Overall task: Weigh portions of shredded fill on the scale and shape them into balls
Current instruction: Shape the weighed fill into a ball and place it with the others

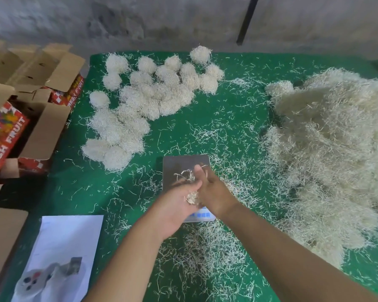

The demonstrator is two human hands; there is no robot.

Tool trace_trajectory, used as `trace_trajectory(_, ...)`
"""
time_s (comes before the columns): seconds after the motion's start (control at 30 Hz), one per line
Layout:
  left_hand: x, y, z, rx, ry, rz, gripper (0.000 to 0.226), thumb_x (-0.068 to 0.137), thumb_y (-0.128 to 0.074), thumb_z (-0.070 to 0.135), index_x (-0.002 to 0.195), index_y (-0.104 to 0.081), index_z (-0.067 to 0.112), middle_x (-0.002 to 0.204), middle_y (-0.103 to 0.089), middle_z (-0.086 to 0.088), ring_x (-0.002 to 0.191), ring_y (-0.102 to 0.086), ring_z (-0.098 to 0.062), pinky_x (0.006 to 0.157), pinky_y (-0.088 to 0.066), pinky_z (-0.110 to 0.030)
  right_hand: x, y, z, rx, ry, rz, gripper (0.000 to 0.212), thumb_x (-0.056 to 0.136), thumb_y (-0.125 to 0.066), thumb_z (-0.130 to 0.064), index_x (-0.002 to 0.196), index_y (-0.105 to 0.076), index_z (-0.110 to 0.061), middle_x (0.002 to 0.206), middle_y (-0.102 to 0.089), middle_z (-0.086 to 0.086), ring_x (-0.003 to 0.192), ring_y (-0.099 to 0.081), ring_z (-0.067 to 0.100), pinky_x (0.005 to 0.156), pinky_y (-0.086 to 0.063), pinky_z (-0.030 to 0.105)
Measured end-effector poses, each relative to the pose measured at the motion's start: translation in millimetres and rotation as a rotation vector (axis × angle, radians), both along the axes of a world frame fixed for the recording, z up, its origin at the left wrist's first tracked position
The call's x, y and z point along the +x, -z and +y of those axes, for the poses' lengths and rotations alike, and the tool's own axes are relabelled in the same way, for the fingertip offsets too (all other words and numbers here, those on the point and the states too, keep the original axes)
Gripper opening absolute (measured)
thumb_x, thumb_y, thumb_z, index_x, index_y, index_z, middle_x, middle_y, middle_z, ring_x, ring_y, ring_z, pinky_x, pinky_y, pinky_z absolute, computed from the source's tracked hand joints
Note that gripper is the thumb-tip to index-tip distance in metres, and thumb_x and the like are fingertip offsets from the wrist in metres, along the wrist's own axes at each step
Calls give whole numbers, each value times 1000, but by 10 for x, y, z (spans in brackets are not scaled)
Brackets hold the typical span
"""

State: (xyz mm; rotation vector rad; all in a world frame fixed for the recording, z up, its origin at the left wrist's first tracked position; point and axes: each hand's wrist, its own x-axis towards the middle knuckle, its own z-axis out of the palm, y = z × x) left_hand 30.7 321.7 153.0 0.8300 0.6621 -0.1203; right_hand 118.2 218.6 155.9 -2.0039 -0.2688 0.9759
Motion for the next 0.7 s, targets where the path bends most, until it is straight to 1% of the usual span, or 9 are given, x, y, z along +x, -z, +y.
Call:
trace_trajectory(0.03,31,53,98,28,12,0,100,65,-95,30,153,-48,22,146,-62,-7,125,-67,-26,116,-44,-52,44,20,40,-36,1,53,75,103,-24,-76,164,-28,-31,161,-49,8,148,-44,31,121,-30,46)
trace_trajectory(0.1,114,170,262,265,111,45,100,69,-94,28,156,-43,31,152,-55,3,130,-61,-20,118,-41,-50,134,71,78,-98,40,165,81,100,-27,-81,158,-38,-26,147,-60,11,138,-53,31,116,-42,49)
trace_trajectory(0.2,216,472,462,640,163,137,89,86,-85,16,158,-38,37,158,-46,6,132,-52,-9,116,-38,-39,238,173,103,-22,148,324,44,103,-51,-64,120,-66,-25,123,-70,5,111,-68,20,86,-58,35)
trace_trajectory(0.3,306,742,547,941,264,121,81,91,-80,16,155,-35,35,156,-46,0,130,-44,-6,107,-34,-30,300,338,134,14,175,333,27,102,-68,-43,114,-71,-20,112,-76,3,105,-74,19,91,-62,39)
trace_trajectory(0.4,438,953,611,1241,359,143,70,90,-80,20,148,-42,27,145,-53,-2,132,-49,-22,110,-41,-44,348,464,146,69,195,345,19,103,-69,-31,118,-72,-19,109,-80,2,102,-78,19,93,-61,39)
trace_trajectory(0.47,522,1044,649,1312,396,119,67,89,-80,17,147,-48,26,147,-51,-2,136,-44,-26,114,-39,-46,374,528,135,84,213,359,22,106,-64,-22,127,-70,-17,114,-80,6,105,-77,22,95,-61,39)
trace_trajectory(0.53,574,1112,681,1279,383,59,72,88,-77,3,151,-50,26,156,-38,-2,145,-33,-24,120,-28,-34,393,591,137,87,234,370,29,108,-60,-17,136,-66,-16,118,-79,8,109,-76,25,100,-60,43)
trace_trajectory(0.6,593,1144,708,1245,356,24,84,85,-73,-9,155,-47,29,156,-34,-2,145,-30,-18,120,-27,-29,395,635,132,90,260,376,31,109,-57,-15,140,-64,-17,119,-78,5,111,-75,25,99,-60,44)
trace_trajectory(0.7,577,1160,737,1224,314,18,93,87,-74,-7,163,-34,31,158,-33,1,146,-30,-13,124,-33,-40,385,655,98,91,303,343,22,109,-57,-18,120,-75,-23,113,-80,1,112,-74,24,89,-61,38)
